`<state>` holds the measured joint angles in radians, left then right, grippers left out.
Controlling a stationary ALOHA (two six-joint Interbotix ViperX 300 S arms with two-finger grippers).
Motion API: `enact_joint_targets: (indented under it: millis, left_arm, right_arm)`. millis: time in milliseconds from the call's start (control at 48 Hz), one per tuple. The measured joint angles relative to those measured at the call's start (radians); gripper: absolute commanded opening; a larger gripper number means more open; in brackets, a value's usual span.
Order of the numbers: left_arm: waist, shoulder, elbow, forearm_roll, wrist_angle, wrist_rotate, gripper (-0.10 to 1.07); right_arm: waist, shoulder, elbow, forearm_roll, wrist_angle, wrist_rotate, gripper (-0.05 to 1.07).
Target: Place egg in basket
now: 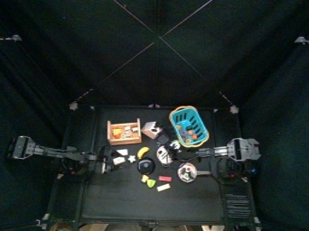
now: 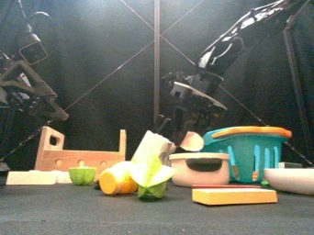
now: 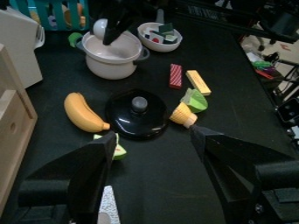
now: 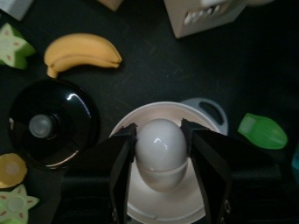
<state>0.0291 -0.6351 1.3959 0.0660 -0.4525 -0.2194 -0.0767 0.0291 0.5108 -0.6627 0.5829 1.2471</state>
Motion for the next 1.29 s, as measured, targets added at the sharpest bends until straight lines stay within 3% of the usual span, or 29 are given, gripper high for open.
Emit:
enact_joint_targets:
  millis: [292,479,667,938,1292]
  left_arm:
    - [0.0,0.0,0.0,-0.002,0.0,0.0,1.0]
    - [0.0,0.0,-0.002,-0.002,0.0,0.0,1.0]
    - [0.0,0.0,-0.002,-0.003,0.0,0.0,1.0]
    - [0.0,0.0,0.0,-0.003,0.0,0.002,1.0]
    - [0.003,0.0,0.005,-0.002,0.002,0.002,1.0]
  right_arm:
    - [-0.072,-0.156,0.031,-0.063,0.02,0.0,0.61]
    - [-0.183,-0.242,0.081,-0.094,0.003,0.002,0.61]
    - [-0.322,-0.293,0.138,-0.109,-0.086,0.005,0.61]
    - [-0.508,-0.27,0.21,-0.109,-0.213,0.005,0.61]
    - [-0.609,-0.175,0.222,-0.124,-0.244,0.0,0.62]
